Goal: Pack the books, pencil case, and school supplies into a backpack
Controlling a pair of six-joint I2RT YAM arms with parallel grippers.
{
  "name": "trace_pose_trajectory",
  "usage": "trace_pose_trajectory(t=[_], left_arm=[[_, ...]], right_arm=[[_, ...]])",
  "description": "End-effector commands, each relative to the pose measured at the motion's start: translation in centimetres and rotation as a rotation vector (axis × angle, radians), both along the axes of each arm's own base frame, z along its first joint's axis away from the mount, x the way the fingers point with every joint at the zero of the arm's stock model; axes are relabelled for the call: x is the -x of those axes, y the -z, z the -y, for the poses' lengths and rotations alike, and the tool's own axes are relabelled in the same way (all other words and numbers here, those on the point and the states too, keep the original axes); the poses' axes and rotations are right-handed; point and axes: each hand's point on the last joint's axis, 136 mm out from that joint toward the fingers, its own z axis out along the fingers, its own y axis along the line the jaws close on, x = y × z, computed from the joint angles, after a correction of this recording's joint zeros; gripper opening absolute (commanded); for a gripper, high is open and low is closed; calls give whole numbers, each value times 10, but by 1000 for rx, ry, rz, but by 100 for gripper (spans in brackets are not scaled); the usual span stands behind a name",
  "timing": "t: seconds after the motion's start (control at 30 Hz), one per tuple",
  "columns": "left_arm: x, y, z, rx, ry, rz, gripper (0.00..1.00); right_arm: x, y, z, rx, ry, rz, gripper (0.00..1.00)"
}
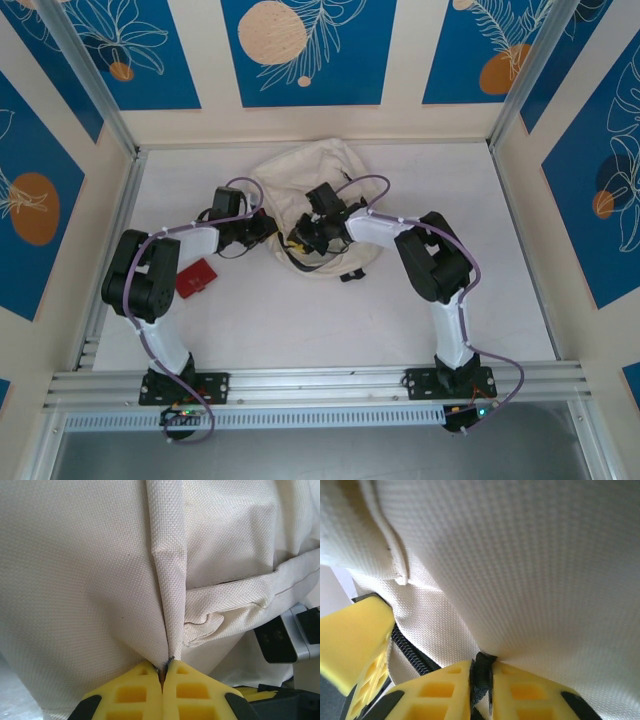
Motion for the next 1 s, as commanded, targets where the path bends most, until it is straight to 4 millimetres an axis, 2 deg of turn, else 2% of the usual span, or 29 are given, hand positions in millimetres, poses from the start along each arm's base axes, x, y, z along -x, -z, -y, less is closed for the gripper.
trace_pose_trajectory(t=[0.0,0.07,0.2,0.3,0.4,0.57,0.67,0.8,0.97], left_arm=[[5,-21,16,56,65,52,0],[5,-20,16,57,66,51,0],[5,-20,16,59,64,50,0],[4,-22,17,64,66,53,0],[5,-22,17,66,66,51,0],[4,-19,12,33,44,48,0],[3,-10,3,-22,9,26,0],[1,2,-8,-80,-38,3,0],[-4,8,-14,-115,-68,-13,0]], right_arm=[[-5,-2,0,66,-18,60,12],[-5,-2,1,81,-23,75,16],[-7,-1,-4,77,-32,75,30],[-10,3,-5,83,-30,70,30],[-12,4,-7,85,-29,70,23],[-7,-1,5,166,-42,101,0],[0,-12,22,263,-74,147,0],[20,-24,43,406,-161,180,0],[51,-22,65,577,-256,159,0]])
